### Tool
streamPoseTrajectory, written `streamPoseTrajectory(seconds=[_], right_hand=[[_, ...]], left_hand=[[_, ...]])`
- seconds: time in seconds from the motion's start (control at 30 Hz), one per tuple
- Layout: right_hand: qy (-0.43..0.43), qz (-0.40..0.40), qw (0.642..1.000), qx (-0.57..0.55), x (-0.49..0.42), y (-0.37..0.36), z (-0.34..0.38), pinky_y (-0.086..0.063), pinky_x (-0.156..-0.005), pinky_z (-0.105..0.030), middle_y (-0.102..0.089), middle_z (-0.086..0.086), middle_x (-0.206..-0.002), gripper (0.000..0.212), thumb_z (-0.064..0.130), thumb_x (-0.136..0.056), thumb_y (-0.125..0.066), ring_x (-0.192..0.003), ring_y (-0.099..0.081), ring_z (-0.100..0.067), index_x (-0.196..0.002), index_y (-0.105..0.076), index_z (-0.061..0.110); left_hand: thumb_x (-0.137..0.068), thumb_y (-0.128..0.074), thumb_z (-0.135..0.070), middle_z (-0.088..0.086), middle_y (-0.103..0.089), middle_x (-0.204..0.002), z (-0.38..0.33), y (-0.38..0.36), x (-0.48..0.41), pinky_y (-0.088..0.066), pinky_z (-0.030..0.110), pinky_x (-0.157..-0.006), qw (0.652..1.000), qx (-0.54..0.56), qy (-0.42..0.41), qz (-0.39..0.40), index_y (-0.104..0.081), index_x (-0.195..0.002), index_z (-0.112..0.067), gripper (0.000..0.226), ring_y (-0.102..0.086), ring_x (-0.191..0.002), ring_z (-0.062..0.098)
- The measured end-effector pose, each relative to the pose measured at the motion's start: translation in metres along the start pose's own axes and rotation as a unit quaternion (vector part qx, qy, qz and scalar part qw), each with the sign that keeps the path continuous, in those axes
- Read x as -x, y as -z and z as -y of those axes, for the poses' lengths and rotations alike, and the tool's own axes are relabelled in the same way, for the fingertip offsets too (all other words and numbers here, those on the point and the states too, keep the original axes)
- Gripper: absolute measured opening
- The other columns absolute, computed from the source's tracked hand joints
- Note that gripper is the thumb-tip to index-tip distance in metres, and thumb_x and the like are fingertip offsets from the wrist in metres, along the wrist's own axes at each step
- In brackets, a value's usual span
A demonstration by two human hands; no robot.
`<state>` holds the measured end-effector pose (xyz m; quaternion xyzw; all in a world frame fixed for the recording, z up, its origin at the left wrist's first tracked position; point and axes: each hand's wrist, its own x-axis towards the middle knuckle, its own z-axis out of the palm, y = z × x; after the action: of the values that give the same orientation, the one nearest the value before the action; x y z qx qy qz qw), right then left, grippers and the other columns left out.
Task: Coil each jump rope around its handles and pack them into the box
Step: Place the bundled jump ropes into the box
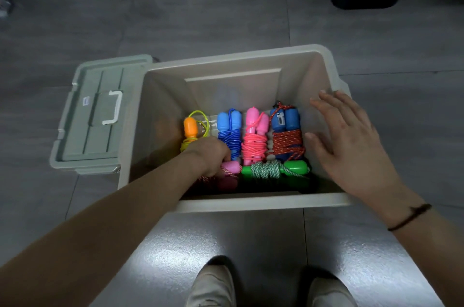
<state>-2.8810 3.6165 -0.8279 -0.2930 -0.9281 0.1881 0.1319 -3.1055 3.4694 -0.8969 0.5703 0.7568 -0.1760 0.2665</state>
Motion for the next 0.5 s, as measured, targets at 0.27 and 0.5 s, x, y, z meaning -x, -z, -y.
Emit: streamPoseTrajectory(seconds=[0.27, 0.5], right_hand=[[0.007, 0.002, 1.000, -0.008, -0.0005, -0.0017, -0.0022, -0.035, -0.108, -0.051, -0.042, -0.006, -0.145, 0.050, 0.035, -0.088, -0.043, -0.140, -0.027, -0.023, -0.133, -0.046, 0.015], [-0.032, -0.026, 0.999, -0.018, 0.0020, -0.0004, -0.0005, -0.020, -0.112, -0.042, -0.023, -0.014, -0.154, 0.051, 0.023, -0.086, -0.057, -0.141, -0.018, -0.036, -0.135, -0.046, 0.016]], left_hand=[[-0.074, -0.075, -0.036, 0.003, -0.064, -0.106, 0.0044, -0.0016, 0.0016, -0.043, 0.028, -0.072, 0.999, 0.047, 0.010, -0.014, -0.055, -0.114, -0.024, 0.045, -0.059, -0.096, 0.023], [-0.079, -0.071, -0.037, 0.003, -0.064, -0.108, 0.0030, 0.0014, 0.0041, -0.039, 0.026, -0.073, 0.998, 0.065, 0.006, 0.004, -0.056, -0.115, -0.022, 0.042, -0.058, -0.099, 0.023]])
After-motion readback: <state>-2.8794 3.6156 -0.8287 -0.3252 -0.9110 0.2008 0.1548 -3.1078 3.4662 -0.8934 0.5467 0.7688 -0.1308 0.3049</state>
